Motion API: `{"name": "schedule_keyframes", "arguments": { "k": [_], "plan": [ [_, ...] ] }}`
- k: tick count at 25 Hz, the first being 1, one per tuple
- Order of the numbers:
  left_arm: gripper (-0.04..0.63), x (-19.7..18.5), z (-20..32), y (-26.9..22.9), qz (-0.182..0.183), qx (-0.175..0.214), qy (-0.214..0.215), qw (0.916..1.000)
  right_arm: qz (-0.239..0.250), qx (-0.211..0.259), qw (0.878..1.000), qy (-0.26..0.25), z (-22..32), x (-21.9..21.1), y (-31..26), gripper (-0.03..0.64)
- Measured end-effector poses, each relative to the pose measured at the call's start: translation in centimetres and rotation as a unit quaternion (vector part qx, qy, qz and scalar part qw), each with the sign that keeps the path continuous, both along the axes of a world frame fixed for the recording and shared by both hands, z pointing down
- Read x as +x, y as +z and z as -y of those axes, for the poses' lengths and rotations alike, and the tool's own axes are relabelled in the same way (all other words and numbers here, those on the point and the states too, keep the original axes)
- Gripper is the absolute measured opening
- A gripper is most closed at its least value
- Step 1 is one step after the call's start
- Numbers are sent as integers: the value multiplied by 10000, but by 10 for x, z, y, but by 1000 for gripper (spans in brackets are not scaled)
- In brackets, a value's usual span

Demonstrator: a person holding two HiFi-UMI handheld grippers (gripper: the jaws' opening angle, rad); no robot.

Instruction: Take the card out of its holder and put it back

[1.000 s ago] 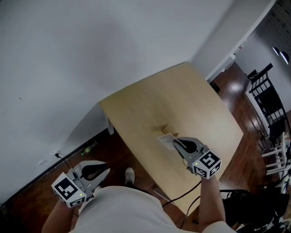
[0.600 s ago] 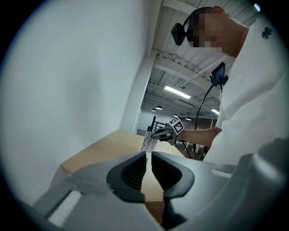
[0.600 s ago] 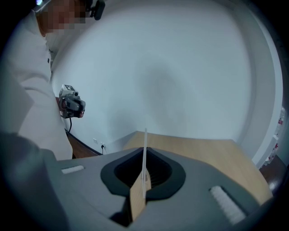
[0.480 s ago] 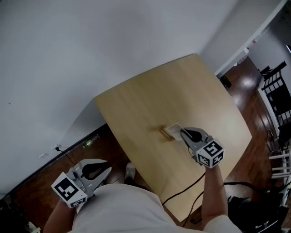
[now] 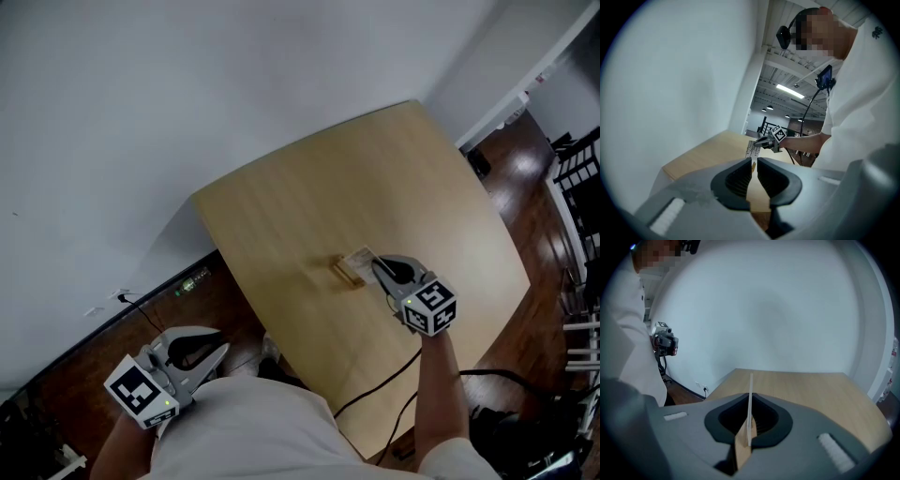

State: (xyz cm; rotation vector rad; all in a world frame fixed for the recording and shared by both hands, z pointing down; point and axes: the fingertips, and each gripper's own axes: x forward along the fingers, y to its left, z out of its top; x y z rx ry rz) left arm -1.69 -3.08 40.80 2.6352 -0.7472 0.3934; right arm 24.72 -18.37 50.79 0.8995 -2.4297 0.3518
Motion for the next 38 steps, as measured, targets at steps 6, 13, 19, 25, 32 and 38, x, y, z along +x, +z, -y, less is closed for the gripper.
{"name": "schedule_keyframes", "arguments": {
  "k": [6,13,19,25,32,38],
  "plan": [
    [44,6,4,3,25,-56,-16,10000,4,-58,10000,-74,5,1,10,20],
    [44,7,6,4,43,-112,-53,9999,43,-104,9999,-86,9,1,16,20],
    [44,11,7,4,80,-156,-65,9998,12,-174,9997,-160,10,1,31,20],
    [44,10,6,6,152,-234,-85,9996,98,-271,9994,-172,10,1,47,20],
    [44,9,5,7,212,-310,-130,9992,189,-408,9987,-235,9,1,64,20],
    [44,-1,2,13,247,-394,-130,9988,274,-348,9987,-234,9,-3,68,21]
  ]
}}
